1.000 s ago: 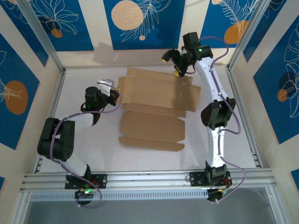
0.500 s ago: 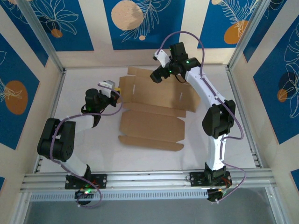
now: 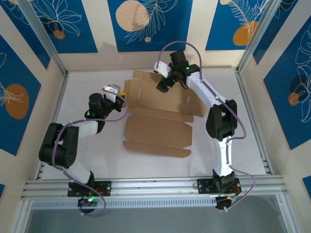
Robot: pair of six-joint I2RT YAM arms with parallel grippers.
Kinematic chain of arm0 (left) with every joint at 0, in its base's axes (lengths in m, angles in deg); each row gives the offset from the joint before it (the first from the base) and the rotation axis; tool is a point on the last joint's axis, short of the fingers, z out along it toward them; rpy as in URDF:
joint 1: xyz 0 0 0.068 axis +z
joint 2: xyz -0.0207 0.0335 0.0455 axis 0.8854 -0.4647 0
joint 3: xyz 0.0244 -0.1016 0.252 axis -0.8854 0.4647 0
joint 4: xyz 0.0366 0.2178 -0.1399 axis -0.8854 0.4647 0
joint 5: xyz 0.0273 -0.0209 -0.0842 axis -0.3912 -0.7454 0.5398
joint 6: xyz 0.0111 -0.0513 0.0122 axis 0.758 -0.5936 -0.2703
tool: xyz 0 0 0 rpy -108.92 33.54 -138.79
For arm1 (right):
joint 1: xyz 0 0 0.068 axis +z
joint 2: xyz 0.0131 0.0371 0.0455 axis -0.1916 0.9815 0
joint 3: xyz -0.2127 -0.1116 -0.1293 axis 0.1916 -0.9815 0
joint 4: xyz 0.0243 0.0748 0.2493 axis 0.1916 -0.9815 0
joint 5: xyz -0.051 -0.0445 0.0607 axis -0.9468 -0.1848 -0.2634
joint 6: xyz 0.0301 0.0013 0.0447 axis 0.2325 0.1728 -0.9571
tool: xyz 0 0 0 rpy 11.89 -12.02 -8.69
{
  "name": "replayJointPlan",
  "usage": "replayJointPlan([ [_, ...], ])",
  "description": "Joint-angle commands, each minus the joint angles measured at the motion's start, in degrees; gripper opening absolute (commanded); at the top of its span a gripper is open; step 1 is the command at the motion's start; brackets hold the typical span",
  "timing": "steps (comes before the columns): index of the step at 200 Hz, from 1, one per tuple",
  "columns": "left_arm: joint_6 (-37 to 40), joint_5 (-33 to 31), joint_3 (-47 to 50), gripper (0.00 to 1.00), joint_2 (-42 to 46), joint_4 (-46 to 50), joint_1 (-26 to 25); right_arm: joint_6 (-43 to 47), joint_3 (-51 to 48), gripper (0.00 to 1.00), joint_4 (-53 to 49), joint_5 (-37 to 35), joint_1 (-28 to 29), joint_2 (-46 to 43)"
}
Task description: Fold the paper box
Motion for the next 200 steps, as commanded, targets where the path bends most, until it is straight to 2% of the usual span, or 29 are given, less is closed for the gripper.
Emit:
replayJointPlan([
  [1,1.20,0.36,0.45,0.00,0.86,-2.98,-0.78,2.90,-0.58,0.87,1.12,-0.96,1.10,-0.33],
  [35,-0.16,-1.54,0.71,0.00,0.21,-4.26,-0.82,5.80,-3.44,0.53,4.10,-4.79,2.99,-1.87],
  [67,-1.86,-2.32,0.81,0.00,-0.63,-5.49,-0.86,9.38,-8.77,0.28,9.43,-9.24,5.47,-4.11],
  [109,-2.58,-5.15,1.21,0.00,0.06,-5.02,-0.91,14.03,-14.14,0.06,17.35,-14.02,7.13,-6.90],
  [129,-3.58,-10.39,1.03,0.20,1.54,-1.61,-0.71,15.91,-14.36,0.00,18.87,-15.18,7.16,-8.10],
  [137,-5.33,-13.20,0.55,0.32,2.69,0.87,-0.42,16.62,-14.62,0.00,19.22,-15.26,7.15,-8.65],
  [162,-12.21,-17.38,-2.77,0.56,7.20,11.04,1.41,18.98,-16.03,0.00,20.85,-15.33,7.36,-10.22],
  [187,-21.72,-18.22,-8.99,0.58,11.48,25.31,3.38,20.46,-17.23,0.00,21.99,-15.59,7.54,-11.08],
  [200,-28.67,-14.29,-13.00,0.57,12.23,32.07,3.58,20.75,-17.93,0.00,22.71,-15.71,7.75,-11.50],
])
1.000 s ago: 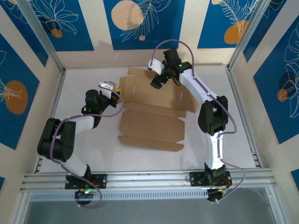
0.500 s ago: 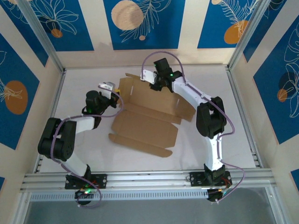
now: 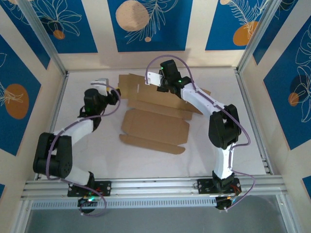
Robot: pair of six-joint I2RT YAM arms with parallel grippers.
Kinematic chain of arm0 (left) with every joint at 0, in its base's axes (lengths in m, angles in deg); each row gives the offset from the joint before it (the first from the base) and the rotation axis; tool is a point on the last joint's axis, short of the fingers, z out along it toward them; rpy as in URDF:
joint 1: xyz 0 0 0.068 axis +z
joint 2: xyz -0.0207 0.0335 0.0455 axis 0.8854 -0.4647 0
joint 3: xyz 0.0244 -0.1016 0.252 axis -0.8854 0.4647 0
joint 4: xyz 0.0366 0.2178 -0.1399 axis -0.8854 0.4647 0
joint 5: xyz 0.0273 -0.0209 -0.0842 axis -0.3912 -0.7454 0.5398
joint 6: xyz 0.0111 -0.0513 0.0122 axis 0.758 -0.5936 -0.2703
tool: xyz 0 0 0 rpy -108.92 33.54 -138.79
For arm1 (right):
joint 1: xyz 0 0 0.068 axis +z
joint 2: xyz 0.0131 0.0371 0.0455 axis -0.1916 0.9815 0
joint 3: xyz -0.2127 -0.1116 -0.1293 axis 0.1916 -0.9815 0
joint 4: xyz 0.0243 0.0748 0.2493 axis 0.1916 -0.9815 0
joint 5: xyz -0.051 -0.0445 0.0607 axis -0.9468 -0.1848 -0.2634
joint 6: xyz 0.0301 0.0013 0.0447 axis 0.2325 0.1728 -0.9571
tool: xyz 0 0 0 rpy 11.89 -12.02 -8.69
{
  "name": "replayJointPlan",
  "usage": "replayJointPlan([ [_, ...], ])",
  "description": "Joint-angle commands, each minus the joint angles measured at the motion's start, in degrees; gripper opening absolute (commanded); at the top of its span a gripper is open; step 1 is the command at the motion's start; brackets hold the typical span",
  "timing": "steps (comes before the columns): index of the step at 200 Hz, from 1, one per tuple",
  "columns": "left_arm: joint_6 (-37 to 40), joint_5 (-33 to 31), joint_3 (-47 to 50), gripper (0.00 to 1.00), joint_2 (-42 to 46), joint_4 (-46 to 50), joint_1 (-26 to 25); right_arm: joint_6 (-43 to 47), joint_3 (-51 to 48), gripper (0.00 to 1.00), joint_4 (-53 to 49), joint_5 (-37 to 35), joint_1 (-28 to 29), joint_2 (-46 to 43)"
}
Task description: Fold the paper box
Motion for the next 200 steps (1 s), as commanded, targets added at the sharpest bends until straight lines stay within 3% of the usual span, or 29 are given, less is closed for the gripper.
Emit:
replayJointPlan([
  [1,-13.74,1.69,-7.31,0.57,3.24,14.67,1.20,2.59,-1.54,0.00,3.45,-0.52,0.67,-2.65],
  [16,-22.68,9.39,-11.60,0.56,1.47,17.96,0.99,2.71,-2.35,0.00,4.31,-0.36,0.95,-3.27],
  [34,-36.96,10.25,-15.92,0.55,-1.00,24.22,0.76,3.95,-4.46,0.00,6.64,-0.49,1.46,-4.15],
  [50,-40.90,14.67,-20.17,0.55,-3.51,27.62,0.10,4.74,-5.82,0.00,8.46,-0.36,1.72,-4.86],
  [100,-54.95,20.46,-27.38,0.58,-9.00,33.99,-1.08,4.13,-5.87,0.00,8.64,-0.18,2.11,-5.61],
  [135,-58.98,21.92,-25.97,0.54,-10.64,31.28,-1.64,3.85,-5.17,0.00,9.10,-1.34,2.42,-4.92],
  [200,-53.24,18.85,-27.43,0.52,-8.96,31.74,-1.21,4.52,-5.05,0.00,8.91,-1.63,3.11,-4.84],
])
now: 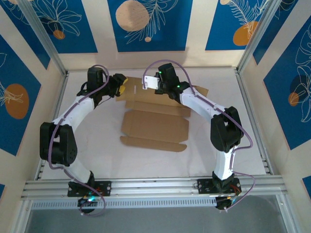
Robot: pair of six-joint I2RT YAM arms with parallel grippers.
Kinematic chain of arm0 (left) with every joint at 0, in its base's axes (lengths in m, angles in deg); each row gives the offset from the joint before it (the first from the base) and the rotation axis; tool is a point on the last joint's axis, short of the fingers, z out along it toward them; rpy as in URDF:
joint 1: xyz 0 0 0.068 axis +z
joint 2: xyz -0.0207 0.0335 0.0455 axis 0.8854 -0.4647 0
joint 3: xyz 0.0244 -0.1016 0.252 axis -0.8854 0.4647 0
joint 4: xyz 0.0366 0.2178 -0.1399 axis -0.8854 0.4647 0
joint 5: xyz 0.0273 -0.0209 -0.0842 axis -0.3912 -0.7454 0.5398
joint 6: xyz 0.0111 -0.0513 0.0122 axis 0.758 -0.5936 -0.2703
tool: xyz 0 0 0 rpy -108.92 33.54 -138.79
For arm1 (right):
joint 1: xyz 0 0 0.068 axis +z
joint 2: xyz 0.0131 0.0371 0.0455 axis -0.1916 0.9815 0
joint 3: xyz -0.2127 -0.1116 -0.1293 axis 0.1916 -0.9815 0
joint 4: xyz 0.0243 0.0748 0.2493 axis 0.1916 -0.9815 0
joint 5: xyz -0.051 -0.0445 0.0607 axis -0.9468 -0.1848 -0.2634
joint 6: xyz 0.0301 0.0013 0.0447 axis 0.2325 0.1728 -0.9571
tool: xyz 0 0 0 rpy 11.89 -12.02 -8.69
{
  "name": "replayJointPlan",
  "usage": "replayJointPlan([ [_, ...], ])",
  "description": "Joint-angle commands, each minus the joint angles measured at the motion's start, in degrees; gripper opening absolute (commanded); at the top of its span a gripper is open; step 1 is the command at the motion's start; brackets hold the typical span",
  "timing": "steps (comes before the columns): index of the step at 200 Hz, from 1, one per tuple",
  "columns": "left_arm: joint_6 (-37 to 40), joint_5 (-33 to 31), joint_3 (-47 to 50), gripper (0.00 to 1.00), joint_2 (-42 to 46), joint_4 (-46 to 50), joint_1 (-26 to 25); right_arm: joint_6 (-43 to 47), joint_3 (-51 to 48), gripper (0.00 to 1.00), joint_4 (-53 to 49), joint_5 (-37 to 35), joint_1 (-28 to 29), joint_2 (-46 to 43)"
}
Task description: Fold the paper box
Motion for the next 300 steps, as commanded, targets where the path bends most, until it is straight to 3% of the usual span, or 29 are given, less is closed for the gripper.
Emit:
replayJointPlan([
  [1,3.25,-1.29,-1.97,0.53,1.49,0.70,0.33,0.94,0.72,0.00,2.11,-0.60,0.68,-2.01],
  [36,4.51,-2.14,-5.73,0.57,0.09,3.35,1.17,0.79,0.33,0.00,1.97,-0.59,0.88,-2.29],
  [102,2.65,-1.52,-6.88,0.55,-1.18,0.78,2.17,1.18,-0.16,0.00,1.67,-0.39,1.53,-3.08],
  [152,1.87,-1.27,-5.01,0.50,-2.53,2.15,1.95,1.21,1.13,0.00,2.06,-1.29,1.49,-2.59],
  [237,0.18,1.44,1.19,0.27,-2.44,-3.02,-1.55,0.44,4.16,0.00,1.54,-2.40,1.65,-0.50],
  [300,-1.53,3.87,2.74,0.28,-3.85,-6.04,-3.42,-0.33,5.37,0.00,1.36,-2.83,2.10,0.76],
])
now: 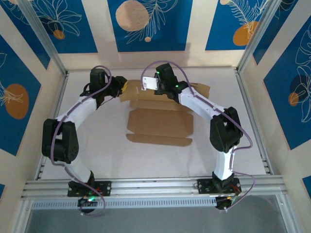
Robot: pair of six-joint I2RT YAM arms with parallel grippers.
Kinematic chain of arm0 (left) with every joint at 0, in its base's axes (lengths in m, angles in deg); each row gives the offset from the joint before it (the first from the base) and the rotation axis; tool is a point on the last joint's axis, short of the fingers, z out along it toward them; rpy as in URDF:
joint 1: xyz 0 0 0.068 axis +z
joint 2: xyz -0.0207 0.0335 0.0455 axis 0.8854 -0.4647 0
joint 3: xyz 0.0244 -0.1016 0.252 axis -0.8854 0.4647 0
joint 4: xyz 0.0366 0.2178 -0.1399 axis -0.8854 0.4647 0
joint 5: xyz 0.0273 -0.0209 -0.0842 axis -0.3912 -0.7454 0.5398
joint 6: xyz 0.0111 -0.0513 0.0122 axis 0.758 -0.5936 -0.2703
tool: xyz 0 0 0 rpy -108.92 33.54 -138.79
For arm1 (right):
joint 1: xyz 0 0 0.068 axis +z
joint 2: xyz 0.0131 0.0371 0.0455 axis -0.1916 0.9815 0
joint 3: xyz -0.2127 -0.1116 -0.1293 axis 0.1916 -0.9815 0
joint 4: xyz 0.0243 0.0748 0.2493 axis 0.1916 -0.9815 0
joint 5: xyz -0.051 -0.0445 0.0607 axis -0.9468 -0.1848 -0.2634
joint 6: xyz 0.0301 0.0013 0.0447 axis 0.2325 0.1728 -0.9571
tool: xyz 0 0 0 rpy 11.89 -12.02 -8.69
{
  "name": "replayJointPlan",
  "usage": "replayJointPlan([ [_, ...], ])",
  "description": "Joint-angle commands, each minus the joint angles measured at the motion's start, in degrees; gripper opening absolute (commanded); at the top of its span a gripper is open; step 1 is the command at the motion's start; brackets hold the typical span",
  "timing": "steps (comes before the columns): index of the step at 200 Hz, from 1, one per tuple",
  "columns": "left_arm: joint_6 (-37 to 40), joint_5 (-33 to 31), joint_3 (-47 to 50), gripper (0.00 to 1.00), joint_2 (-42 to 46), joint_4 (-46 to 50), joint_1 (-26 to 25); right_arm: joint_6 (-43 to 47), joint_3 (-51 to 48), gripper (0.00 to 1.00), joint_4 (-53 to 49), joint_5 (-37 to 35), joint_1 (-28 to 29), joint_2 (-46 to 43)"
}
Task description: Fold the paper box
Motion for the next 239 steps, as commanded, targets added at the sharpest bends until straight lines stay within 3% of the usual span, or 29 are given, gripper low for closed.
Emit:
replayJointPlan([
  [1,-0.98,4.27,1.27,0.28,-1.34,-0.54,-2.52,-1.48,3.29,0.00,4.47,0.51,0.89,0.36],
  [47,4.96,1.62,-1.44,0.30,-0.33,5.17,-1.77,-2.10,2.40,0.00,3.78,1.69,0.89,-0.53],
  [82,3.28,2.46,-1.34,0.37,-0.33,2.00,-1.61,-1.94,1.31,0.00,4.16,1.74,0.89,-1.03],
  [203,-3.56,6.41,-2.22,0.43,-4.58,-12.79,-3.92,-1.71,0.62,0.00,3.76,2.53,3.67,-0.69],
  [239,-1.60,5.04,0.47,0.43,-1.70,-10.49,-2.52,-1.44,0.45,0.00,4.32,0.71,2.85,-0.92],
])
